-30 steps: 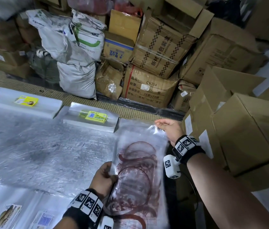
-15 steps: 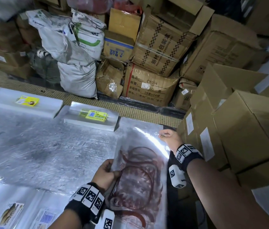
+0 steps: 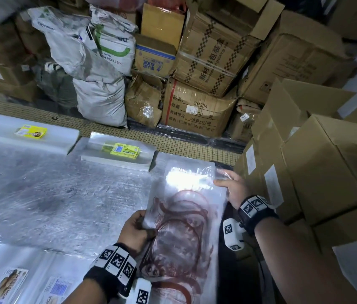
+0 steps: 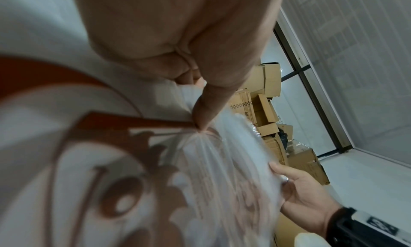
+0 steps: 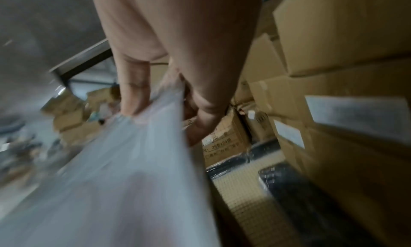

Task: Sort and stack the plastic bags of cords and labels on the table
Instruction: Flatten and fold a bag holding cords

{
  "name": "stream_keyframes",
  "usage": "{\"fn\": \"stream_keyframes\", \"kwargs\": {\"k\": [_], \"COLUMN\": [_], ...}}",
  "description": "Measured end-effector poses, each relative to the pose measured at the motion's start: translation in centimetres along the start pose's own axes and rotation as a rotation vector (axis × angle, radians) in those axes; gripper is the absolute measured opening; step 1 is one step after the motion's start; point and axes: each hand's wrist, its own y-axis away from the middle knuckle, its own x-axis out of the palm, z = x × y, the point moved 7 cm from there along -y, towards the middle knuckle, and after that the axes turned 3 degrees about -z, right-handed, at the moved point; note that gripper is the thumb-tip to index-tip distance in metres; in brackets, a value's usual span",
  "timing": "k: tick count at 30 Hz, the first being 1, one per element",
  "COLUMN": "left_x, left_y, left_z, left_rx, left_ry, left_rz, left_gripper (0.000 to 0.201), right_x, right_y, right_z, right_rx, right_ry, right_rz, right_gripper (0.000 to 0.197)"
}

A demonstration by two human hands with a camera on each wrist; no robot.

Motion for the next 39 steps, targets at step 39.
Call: {"fn": "stream_keyframes", "kwargs": {"k": [39], "left_x": [-1.2], "left_y": [-1.0], "left_z": [1.6], "left_rx": [-0.012], "left_ry": [0.103], "left_rz": [-0.041], "left_gripper": [0.039], "right_x": [0.2], "right_y": [1.9], "right_z": [-2.6], "right_rx": [0.147], "right_ry": [-0.239], "right_rz": [0.084], "right_gripper": [0.033]}}
